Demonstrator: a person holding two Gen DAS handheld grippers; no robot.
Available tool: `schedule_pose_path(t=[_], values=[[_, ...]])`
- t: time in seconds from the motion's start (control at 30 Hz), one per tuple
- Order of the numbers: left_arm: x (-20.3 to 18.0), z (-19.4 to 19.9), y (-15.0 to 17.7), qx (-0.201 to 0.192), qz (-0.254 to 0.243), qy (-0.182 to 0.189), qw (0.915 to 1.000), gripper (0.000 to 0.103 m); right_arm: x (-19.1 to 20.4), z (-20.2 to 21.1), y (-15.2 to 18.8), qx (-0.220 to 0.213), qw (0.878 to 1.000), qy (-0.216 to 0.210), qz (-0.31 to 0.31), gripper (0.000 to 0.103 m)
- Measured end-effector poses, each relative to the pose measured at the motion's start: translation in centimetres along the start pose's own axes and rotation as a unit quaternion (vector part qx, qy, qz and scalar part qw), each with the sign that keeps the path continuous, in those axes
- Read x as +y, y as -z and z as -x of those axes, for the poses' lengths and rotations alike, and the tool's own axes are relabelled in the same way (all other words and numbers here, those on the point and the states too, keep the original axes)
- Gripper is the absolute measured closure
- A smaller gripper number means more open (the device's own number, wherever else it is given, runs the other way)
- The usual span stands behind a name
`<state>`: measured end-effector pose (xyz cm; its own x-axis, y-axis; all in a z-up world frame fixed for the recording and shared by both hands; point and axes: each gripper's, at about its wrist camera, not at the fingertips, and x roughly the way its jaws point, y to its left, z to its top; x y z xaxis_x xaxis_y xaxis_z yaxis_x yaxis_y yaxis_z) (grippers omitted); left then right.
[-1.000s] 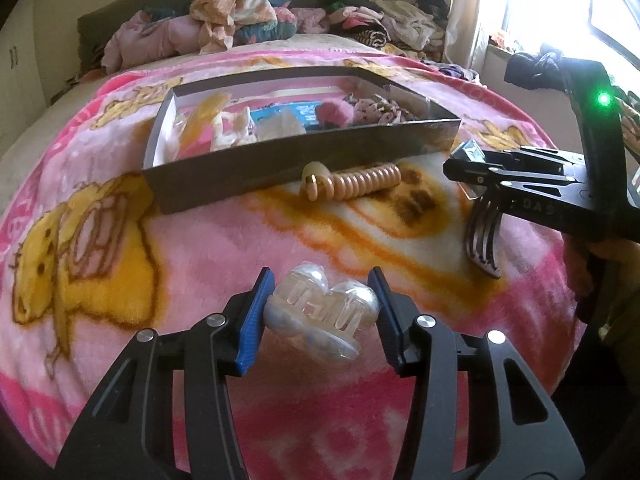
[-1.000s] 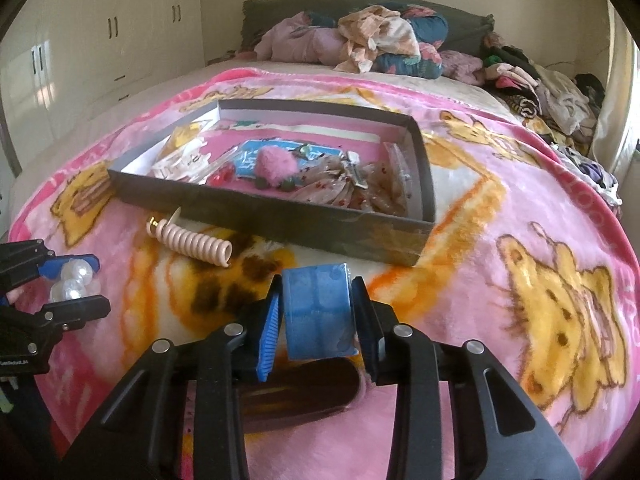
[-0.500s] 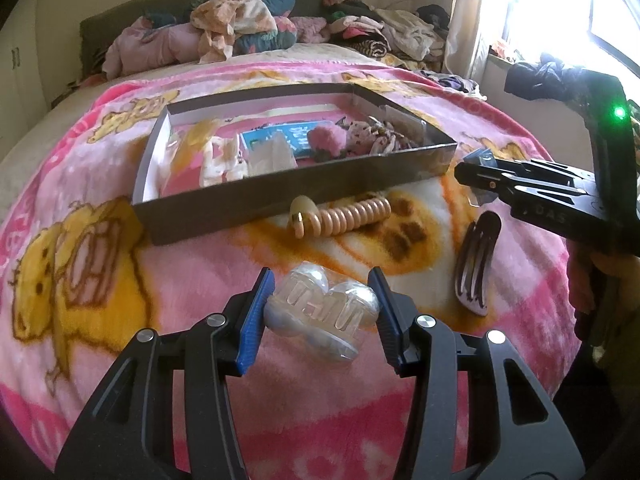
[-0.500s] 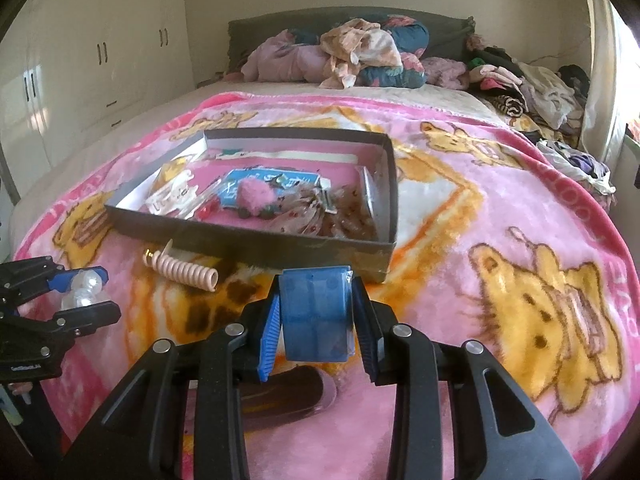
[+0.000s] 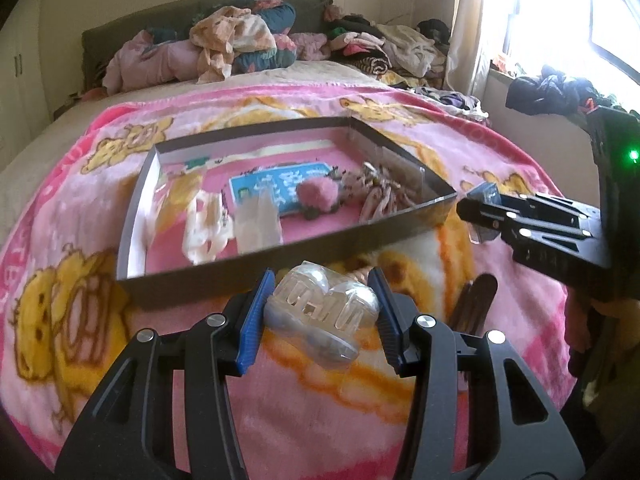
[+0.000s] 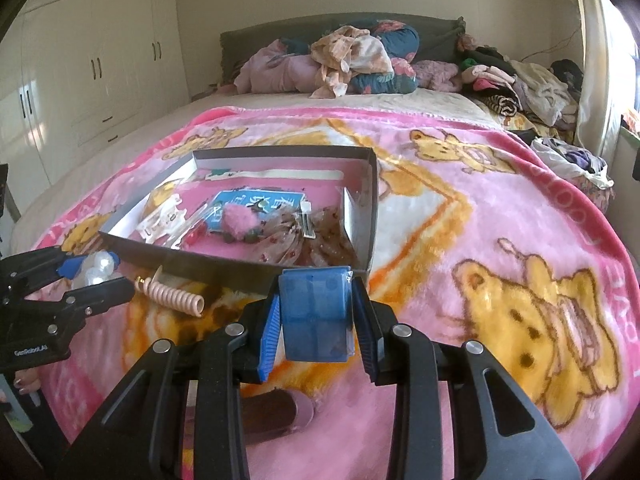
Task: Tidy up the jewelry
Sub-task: 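Carry the claw clip and blue clip into the tray while both tools open to release them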
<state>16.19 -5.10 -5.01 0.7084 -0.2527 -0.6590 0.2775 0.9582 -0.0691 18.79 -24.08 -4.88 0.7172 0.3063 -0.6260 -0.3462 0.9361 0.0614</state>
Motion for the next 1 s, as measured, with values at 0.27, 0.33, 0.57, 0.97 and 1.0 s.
schedule_pose_path(t=[0.27, 0.33, 0.57, 0.97, 1.0], values=[[-0.1, -1.1, -1.9, -0.005, 0.006, -0.010, 0.9999, 0.063, -0.2, -0.2, -1.0, -0.007, 1.000, -0.006, -0.002, 0.071], [-0.1, -1.2, -2.2, -0.007, 0.006, -0.012, 0.9999, 0.063, -0.2, -0.3, -1.3, -0.010, 1.000, -0.008, 0.000, 0.071], [0.6, -2.2, -3.4, -0.011, 0.011, -0.023, 0.9996, 0.063, -0.3, -0.9, -2.1, -0.014, 1.000, -0.013, 0.002, 0.071], [1.9, -4.3, -5.8, -0.015, 0.022, -0.045, 0.9986, 0.063, -0.2, -2.1, -3.9, -0.022, 1.000, -0.018, 0.005, 0.071], [1.9, -4.4, -5.8, -0.015, 0.025, -0.047, 0.9985, 0.063, -0.2, -2.2, -4.0, -0.023, 1.000, -0.017, 0.006, 0.071]])
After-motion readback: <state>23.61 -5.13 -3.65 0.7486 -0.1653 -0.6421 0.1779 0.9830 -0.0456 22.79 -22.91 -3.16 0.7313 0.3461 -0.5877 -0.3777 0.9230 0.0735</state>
